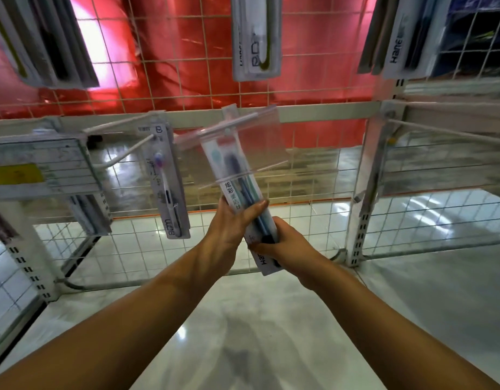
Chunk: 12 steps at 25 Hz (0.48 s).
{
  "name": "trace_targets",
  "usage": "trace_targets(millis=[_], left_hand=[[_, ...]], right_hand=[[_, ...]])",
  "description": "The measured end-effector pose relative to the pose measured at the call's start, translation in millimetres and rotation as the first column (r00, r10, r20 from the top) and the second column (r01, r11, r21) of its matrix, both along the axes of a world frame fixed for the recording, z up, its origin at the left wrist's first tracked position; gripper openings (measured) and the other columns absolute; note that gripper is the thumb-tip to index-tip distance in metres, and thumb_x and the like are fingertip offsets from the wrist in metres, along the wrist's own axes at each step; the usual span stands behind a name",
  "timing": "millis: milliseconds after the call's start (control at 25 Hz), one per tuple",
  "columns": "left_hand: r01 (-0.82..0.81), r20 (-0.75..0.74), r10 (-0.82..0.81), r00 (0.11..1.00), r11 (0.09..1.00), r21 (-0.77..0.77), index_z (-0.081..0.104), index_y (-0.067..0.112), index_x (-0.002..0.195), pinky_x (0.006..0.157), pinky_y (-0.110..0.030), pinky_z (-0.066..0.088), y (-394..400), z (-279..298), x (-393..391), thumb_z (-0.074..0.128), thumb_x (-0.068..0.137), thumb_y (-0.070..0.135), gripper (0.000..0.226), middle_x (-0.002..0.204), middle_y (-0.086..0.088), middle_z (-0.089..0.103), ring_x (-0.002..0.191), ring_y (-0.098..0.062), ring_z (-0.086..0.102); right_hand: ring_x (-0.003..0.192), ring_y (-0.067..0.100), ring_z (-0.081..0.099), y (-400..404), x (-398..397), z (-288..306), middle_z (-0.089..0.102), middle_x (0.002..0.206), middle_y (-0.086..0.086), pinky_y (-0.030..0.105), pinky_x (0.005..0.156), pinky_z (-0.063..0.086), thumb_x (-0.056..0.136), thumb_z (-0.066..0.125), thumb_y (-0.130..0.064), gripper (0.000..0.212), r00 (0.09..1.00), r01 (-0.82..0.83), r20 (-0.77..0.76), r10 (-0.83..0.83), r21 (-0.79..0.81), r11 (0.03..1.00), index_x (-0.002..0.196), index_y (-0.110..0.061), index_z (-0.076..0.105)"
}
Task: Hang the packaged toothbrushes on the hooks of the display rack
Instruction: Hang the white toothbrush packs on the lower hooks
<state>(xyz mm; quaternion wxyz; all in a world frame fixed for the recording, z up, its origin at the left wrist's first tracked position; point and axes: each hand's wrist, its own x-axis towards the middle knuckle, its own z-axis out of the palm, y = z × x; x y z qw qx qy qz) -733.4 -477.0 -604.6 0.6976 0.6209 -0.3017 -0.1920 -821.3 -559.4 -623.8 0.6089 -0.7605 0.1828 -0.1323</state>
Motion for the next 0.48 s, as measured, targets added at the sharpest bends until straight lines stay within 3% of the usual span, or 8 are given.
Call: trace_targets(millis=[160, 320, 480], left_hand=[[-0.1, 0.045, 0.097, 0.994, 0.993, 0.056, 0.035, 0.017, 0.134, 0.097, -0.051, 0.047, -14.2, 1.2, 6.6, 0.071, 0.058, 0.041, 0.087, 0.126, -0.01, 0.054, 0.114, -0.029, 0.055], [-0.159, 0.097, 0.152, 0.984, 0.984, 0.075, 0.034, 0.016, 0.136, 0.097, -0.051, 0.047, -21.3, -0.9, 18.5, 0.071, 0.078, 0.023, 0.07, 0.128, -0.012, 0.052, 0.115, -0.029, 0.054], [-0.15, 0.078, 0.145, 0.986, 0.986, 0.072, 0.036, 0.015, 0.135, 0.099, -0.045, 0.046, -27.2, 4.3, 31.3, 0.066, 0.082, 0.013, 0.062, 0.123, -0.008, 0.052, 0.114, -0.025, 0.052]], right_hand=[[0.102, 0.02, 0.056, -9.9, 5.0, 0.4, 0.057, 0.114, 0.003, 0.031, 0.081, 0.045, 0.089, 0.06, -0.013, 0.034, 0.999, -0.035, -0.003, 0.036, 0.041, 0.999, 0.114, -0.025, 0.042], [0.099, 0.018, 0.053, -10.3, 11.6, -0.4, 0.056, 0.114, 0.004, 0.032, 0.083, 0.043, 0.09, 0.059, -0.015, 0.035, 0.998, -0.065, -0.011, 0.066, 0.069, 0.996, 0.12, -0.021, 0.041], [0.103, 0.024, 0.056, -12.6, 26.3, -0.1, 0.057, 0.121, 0.013, 0.033, 0.082, 0.047, 0.089, 0.06, -0.014, 0.04, 0.997, -0.076, -0.006, 0.078, 0.119, 0.99, 0.125, -0.014, 0.041]])
